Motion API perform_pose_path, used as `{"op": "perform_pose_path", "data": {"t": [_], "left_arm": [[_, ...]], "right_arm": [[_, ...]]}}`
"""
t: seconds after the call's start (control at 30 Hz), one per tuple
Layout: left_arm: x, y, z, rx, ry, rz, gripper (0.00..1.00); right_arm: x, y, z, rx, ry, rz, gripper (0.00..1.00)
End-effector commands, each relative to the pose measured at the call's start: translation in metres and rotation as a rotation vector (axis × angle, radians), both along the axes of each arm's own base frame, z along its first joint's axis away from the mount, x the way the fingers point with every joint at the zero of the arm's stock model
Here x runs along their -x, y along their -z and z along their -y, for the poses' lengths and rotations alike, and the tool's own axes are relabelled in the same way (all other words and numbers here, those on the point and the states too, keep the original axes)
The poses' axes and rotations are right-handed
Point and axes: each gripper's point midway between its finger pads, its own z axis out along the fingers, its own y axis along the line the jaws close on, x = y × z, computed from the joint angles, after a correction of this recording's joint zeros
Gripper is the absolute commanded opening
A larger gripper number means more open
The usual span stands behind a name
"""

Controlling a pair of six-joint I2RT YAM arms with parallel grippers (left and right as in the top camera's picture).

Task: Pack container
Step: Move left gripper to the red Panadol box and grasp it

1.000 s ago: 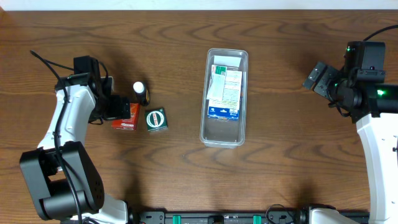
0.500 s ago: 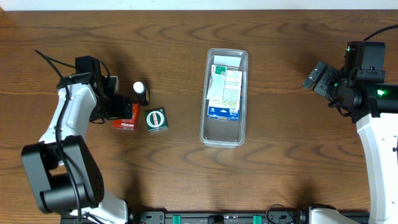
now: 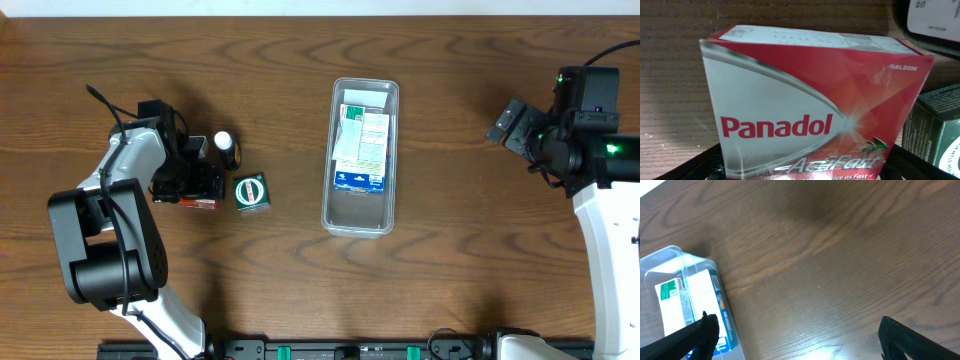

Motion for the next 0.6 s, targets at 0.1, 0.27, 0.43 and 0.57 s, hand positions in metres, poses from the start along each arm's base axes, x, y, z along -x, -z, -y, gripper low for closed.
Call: {"op": "perform_pose_path", "data": {"t": [0.1, 0.27, 0.43, 0.57], "left_arm": [[0.001, 0.010, 0.000, -0.001, 0.003, -0.014, 0.86], [0.000, 0.012, -0.020, -0.116, -0.100, -0.024, 0.81], [0.002, 0.011, -0.033, -0.194, -0.140, -0.037, 0.77], [0.002, 0.011, -0.034, -0.202, -0.155, -0.038, 0.76]], "right_arm": [[-0.001, 0.000, 0.001, 0.011, -0.009, -0.001, 0.99], [-0.001, 0.000, 0.001, 0.011, -0.009, -0.001, 0.99], [-0.001, 0.000, 0.001, 0.011, -0.009, -0.001, 0.99], [-0.001, 0.000, 0.001, 0.011, -0.009, -0.001, 0.99]]}}
